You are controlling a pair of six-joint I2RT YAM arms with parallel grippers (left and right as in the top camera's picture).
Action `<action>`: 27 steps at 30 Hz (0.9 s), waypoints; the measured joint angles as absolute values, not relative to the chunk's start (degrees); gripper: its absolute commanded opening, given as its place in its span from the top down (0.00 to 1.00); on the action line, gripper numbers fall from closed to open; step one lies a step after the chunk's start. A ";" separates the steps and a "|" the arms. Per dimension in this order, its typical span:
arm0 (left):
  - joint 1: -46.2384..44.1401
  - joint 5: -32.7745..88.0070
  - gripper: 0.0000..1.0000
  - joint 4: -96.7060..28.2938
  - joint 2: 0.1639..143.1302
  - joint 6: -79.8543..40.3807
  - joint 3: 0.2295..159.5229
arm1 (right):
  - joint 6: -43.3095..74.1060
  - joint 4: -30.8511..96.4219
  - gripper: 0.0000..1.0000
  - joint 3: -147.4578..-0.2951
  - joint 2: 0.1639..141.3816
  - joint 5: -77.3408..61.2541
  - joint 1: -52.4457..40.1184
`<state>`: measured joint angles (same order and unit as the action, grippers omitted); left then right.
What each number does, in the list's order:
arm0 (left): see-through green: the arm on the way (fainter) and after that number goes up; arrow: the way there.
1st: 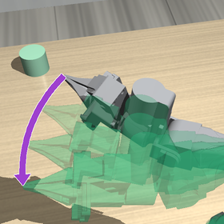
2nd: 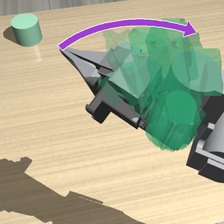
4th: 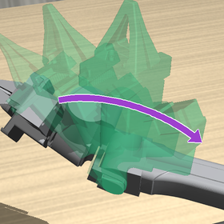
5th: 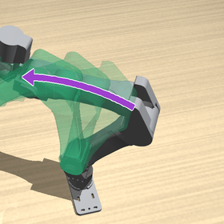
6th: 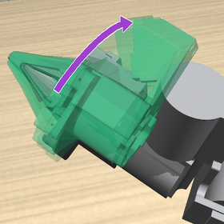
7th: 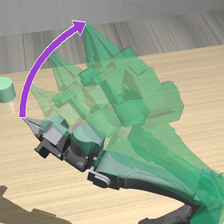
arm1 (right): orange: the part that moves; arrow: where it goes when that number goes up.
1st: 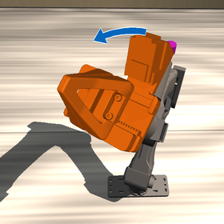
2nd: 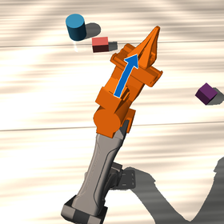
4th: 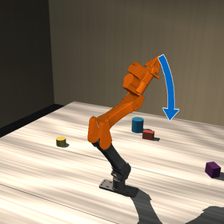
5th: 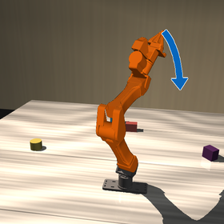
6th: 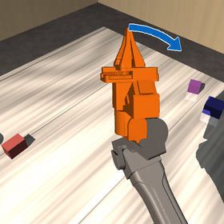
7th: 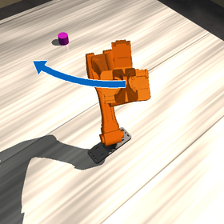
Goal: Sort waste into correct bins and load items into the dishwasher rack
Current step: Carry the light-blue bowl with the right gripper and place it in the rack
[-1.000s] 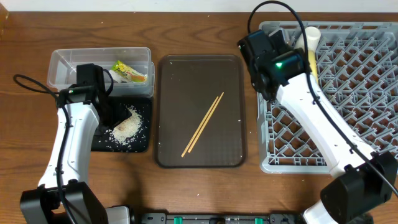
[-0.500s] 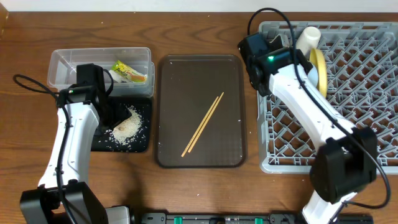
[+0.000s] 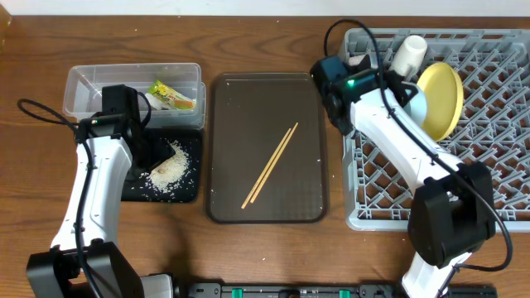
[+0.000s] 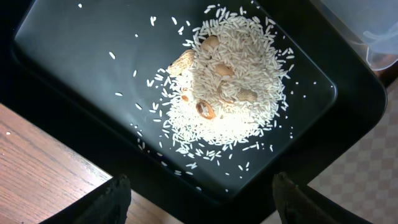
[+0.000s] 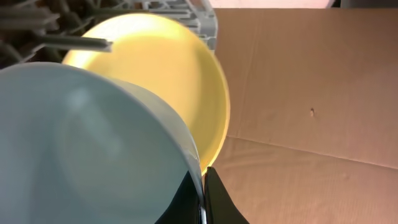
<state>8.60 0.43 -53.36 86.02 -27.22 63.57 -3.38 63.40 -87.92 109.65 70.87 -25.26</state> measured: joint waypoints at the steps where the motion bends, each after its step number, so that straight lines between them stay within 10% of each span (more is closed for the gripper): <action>1: 8.60 0.43 0.24 -53.36 86.02 -27.22 63.57 | -3.33 63.37 0.99 -87.37 109.65 70.91 -25.32; 17: 8.60 0.43 0.24 -53.36 86.02 -27.22 63.57 | 0.10 62.19 0.99 -80.88 109.65 74.76 -33.67; 27: 8.60 0.43 0.24 -53.36 86.02 -27.22 63.57 | 7.53 62.11 0.78 -80.82 109.40 58.15 -36.77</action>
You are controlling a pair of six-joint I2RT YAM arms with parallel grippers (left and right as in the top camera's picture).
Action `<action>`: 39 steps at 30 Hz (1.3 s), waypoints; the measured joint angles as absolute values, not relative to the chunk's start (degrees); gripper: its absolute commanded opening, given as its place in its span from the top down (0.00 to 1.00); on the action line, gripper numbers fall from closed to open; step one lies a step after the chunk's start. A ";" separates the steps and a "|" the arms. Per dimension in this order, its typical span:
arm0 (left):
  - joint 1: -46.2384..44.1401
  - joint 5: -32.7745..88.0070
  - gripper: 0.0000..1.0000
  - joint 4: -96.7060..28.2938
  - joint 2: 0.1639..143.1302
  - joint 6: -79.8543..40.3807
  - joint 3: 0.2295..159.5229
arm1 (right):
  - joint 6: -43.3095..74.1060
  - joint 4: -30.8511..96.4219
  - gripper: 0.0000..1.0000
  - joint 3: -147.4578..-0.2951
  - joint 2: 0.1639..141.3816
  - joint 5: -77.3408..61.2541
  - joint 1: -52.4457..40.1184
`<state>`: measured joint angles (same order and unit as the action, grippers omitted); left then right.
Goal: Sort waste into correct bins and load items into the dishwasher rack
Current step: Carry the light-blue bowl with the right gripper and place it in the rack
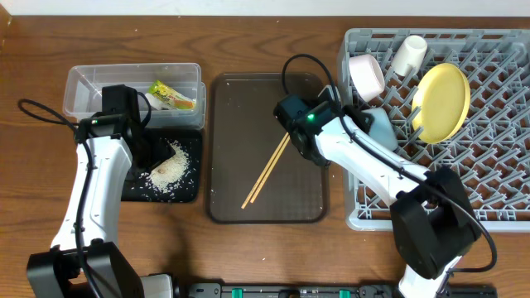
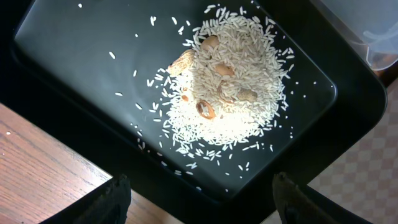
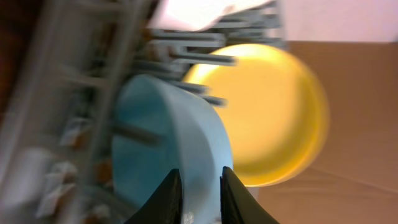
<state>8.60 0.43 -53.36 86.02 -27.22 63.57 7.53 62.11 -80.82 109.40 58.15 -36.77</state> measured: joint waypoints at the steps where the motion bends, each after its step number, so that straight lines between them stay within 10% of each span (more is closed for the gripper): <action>1: 8.60 0.43 0.24 -53.36 86.02 -27.22 63.57 | 8.78 61.14 0.74 -80.75 108.88 54.89 -36.75; 10: 8.60 0.43 0.24 -53.36 86.02 -27.22 63.57 | 11.68 52.58 0.59 -80.49 97.82 40.03 -34.09; 16: 8.60 0.45 0.24 -53.36 86.02 -27.20 63.57 | 12.21 48.07 0.99 -80.51 89.89 32.88 -24.84; 39: 8.60 0.45 0.24 -53.39 86.02 -27.22 63.57 | 14.68 38.96 0.99 -80.49 89.30 20.95 13.54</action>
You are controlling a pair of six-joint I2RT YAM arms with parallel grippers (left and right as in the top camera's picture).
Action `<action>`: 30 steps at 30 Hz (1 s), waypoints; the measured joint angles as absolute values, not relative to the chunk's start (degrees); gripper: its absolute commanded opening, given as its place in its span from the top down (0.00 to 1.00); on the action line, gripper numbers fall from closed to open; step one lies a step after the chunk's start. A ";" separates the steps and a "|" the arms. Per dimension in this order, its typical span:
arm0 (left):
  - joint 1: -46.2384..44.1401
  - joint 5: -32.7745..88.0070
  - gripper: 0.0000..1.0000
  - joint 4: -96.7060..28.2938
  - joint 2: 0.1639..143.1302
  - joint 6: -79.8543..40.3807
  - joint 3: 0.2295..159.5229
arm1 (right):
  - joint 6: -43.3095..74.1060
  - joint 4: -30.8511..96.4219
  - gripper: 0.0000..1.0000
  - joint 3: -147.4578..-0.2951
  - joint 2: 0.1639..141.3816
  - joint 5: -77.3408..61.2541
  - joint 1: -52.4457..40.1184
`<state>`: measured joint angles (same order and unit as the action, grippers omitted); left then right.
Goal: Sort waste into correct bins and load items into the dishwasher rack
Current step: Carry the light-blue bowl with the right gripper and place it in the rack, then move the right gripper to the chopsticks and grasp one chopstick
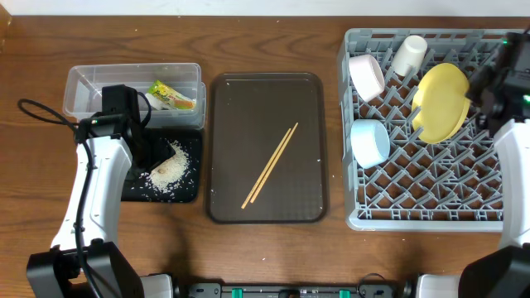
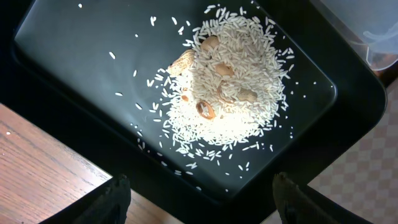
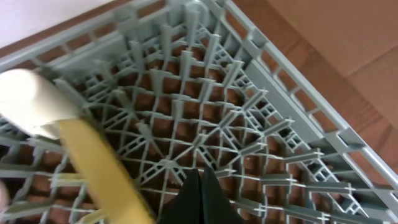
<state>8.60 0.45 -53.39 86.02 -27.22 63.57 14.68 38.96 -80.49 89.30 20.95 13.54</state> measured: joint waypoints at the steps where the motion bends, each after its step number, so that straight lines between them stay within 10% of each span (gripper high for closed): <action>1: 8.60 0.45 0.24 -53.39 86.02 -27.22 63.57 | 14.68 39.00 0.99 -80.51 89.73 20.45 14.02; 17: 8.60 0.43 0.24 -53.36 86.02 -27.22 63.57 | 2.22 42.17 0.99 -80.49 97.38 -13.74 15.20; 30: 8.60 0.43 0.24 -53.36 86.02 -27.20 63.57 | 0.45 41.74 0.98 -80.49 92.31 -13.06 15.20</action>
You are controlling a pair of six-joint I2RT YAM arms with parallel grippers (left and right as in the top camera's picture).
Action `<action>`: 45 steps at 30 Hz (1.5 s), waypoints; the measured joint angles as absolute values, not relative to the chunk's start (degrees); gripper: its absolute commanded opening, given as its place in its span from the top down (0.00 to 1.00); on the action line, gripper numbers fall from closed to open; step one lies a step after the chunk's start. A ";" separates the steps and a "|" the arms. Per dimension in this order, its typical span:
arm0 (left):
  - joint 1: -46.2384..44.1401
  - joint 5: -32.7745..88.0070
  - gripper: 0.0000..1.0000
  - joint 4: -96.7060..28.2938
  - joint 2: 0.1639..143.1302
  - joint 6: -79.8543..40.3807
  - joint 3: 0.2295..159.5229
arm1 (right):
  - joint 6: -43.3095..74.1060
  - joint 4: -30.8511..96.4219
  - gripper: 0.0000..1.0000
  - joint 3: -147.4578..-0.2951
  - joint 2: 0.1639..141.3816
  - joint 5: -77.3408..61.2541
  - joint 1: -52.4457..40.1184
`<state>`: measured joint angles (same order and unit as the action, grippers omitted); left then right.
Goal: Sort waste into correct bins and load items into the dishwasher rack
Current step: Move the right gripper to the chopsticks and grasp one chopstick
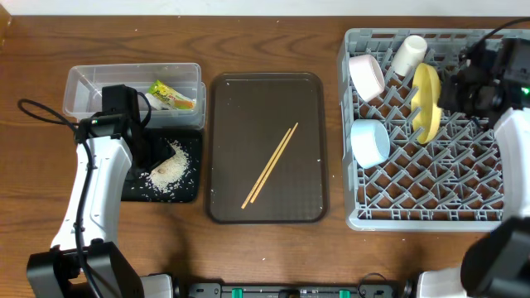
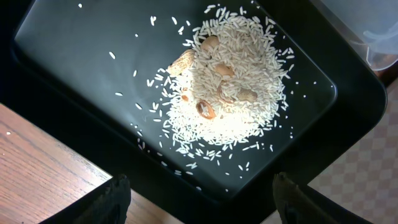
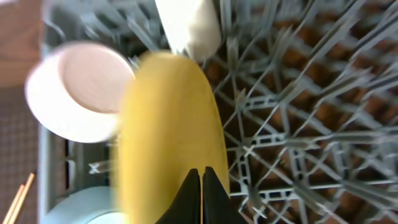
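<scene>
The grey dishwasher rack (image 1: 414, 219) on the right holds a pink bowl (image 1: 367, 76), a cream cup (image 1: 408, 54), a blue bowl (image 1: 370, 142) and a yellow plate (image 1: 426, 103) standing nearly edge-on. My right gripper (image 1: 447, 91) is shut, its tips (image 3: 202, 180) against the yellow plate (image 3: 168, 124) with nothing between them. Two chopsticks (image 1: 271, 164) lie on the brown tray (image 1: 224, 99). My left gripper (image 2: 202, 199) hangs open over the black bin (image 2: 62, 50), which holds rice and peanut scraps (image 2: 230, 93).
A clear bin (image 1: 83, 91) behind the black bin holds a green wrapper (image 1: 172, 95). The left arm (image 1: 91, 190) stretches along the table's left side. The rack's right half has bare pegs.
My right gripper went from the rack's far right edge leftward to the yellow plate. The plate, tilted face-up before, now stands nearly edge-on. The left arm has not moved.
My right gripper first held the blue bowl by its rim beside the yellow plate. Then the bowl sat in the rack's left side, the fingers apart beside it. Later the gripper was shut at the rack's far right, and now touches the plate.
</scene>
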<state>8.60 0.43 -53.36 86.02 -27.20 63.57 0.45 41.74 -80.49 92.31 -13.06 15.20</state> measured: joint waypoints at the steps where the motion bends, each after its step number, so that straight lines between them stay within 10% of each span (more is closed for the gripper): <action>1: 8.60 0.43 0.24 -53.36 86.02 -27.22 63.57 | 0.38 41.39 0.98 -80.49 90.59 -12.88 15.14; 19: 8.60 0.40 0.24 -53.39 86.02 -27.22 63.57 | 1.41 46.65 0.62 -80.55 87.42 -12.05 -14.46; 45: 8.60 0.43 0.24 -53.56 86.02 -27.22 63.57 | 26.59 34.41 0.59 -80.51 117.69 -6.07 -41.47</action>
<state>8.60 0.43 -53.56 86.02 -27.22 63.57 26.59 34.41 -80.51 117.69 -6.07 -41.47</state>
